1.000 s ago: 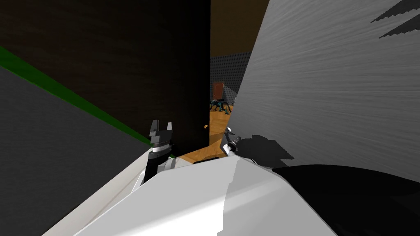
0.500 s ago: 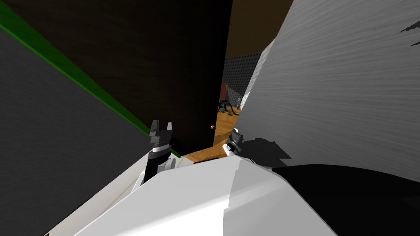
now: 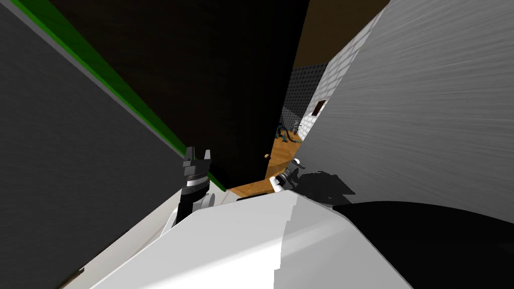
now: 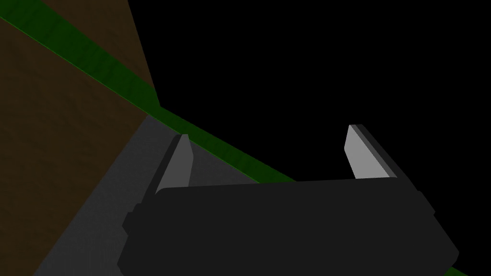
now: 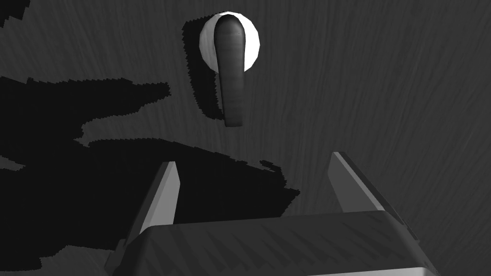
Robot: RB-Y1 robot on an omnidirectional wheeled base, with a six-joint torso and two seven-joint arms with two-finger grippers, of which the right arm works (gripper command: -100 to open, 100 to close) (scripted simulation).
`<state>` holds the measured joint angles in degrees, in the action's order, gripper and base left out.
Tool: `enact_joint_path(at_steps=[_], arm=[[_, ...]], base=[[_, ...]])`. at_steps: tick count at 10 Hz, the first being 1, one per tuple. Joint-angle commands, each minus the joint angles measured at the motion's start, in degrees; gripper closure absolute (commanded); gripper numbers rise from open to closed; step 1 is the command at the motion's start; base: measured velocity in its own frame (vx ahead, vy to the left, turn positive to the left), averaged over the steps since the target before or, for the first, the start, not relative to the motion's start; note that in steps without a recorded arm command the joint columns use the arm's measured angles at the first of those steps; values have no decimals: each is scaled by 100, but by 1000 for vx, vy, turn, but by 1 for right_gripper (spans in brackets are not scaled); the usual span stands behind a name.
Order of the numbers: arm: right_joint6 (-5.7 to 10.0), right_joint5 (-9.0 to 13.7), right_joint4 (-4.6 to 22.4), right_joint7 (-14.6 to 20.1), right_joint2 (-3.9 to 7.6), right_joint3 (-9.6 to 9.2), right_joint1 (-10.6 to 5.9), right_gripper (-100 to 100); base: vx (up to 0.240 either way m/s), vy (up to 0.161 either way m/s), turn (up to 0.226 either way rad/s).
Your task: Push the door open
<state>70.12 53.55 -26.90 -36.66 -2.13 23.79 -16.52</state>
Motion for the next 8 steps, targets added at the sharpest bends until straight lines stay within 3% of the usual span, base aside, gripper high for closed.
enact_joint_path(at_steps=[1,2,4,6,8], arm=[[13,29,14,9,164,55,11,-100],[27,61,29,18,289,115,23,-100],[50,114,54,34,413,212,41,-100],[50,114,73,34,413,212,41,-100],[86,194,91,57,451,361,66,-100]], base=[[20,-50,96],[24,-164,208],[39,-211,144],[32,-123,19],[26,-160,201]])
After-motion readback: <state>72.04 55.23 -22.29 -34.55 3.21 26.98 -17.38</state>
